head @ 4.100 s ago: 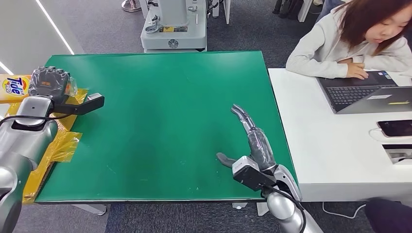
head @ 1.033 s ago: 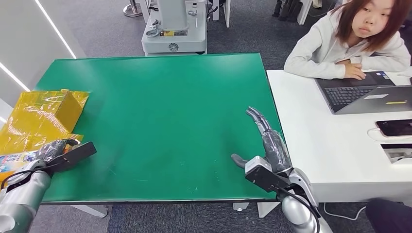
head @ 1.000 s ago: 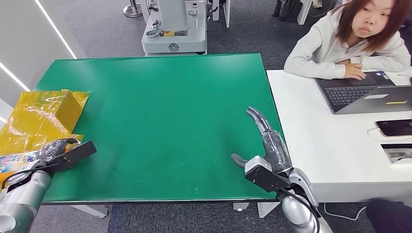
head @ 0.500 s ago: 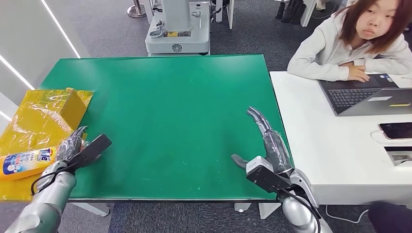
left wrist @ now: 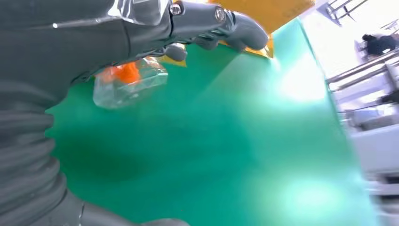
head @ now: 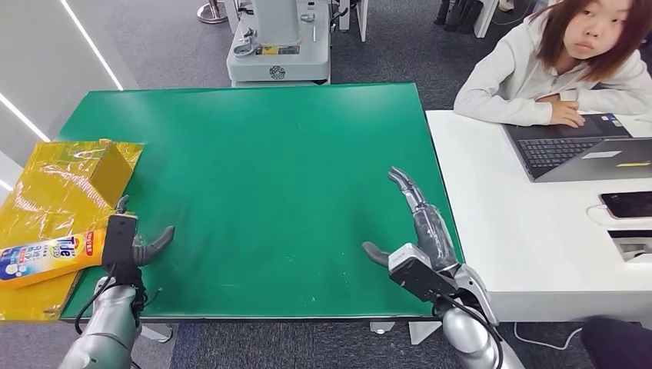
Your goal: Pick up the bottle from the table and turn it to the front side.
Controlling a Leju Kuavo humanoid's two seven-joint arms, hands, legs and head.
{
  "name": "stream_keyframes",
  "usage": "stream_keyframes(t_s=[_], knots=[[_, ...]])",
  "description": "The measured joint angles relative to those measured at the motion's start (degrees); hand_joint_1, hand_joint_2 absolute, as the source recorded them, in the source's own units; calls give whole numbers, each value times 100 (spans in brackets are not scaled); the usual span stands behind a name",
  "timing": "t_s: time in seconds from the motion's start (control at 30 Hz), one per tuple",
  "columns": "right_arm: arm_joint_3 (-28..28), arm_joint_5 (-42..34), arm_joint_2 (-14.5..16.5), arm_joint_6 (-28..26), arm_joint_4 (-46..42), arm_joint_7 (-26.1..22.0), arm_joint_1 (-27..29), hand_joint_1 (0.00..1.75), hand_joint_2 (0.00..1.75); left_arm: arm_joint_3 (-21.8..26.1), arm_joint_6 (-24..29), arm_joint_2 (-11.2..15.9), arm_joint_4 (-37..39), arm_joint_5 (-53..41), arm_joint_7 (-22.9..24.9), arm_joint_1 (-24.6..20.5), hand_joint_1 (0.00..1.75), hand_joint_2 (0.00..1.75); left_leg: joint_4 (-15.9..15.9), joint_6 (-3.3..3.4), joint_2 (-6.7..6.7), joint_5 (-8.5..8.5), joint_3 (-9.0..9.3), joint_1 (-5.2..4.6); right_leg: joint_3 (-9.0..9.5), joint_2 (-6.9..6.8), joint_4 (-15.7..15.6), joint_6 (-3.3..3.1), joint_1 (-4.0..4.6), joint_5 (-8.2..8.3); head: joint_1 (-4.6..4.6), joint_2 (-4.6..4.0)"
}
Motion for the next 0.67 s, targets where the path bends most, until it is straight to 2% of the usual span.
stream_keyframes(t_s=[0.13, 0.27, 0.5, 0.67], knots=[[50, -103, -8, -94, 104, -52, -39, 0, 175, -322, -200, -214, -683, 967, -2, 329, 0, 175, 1, 1, 0, -1, -8, 0, -5, 0, -6, 0, 0, 0, 0, 0], [66, -226, -43, -200, 174, -101, -34, 0, 175, -1016, -48, -357, -1463, 1715, -2, 685, 0, 175, 2, 2, -3, -1, -15, 0, -9, -4, -9, 1, 0, 0, 1, 0], [66, -329, -61, -325, 225, -126, 53, 0, 175, -1960, 71, -514, -2493, 2371, -2, 1077, 0, 175, 4, 5, -4, -3, -21, 0, -14, -3, -11, 2, 0, 0, 1, 0], [66, -388, -61, -403, 217, -123, 123, 0, 175, -2467, -6, -623, -3178, 2629, -2, 1287, 0, 175, 4, 6, -4, -4, -22, 0, -16, -3, -10, 2, 0, 0, 1, 0]])
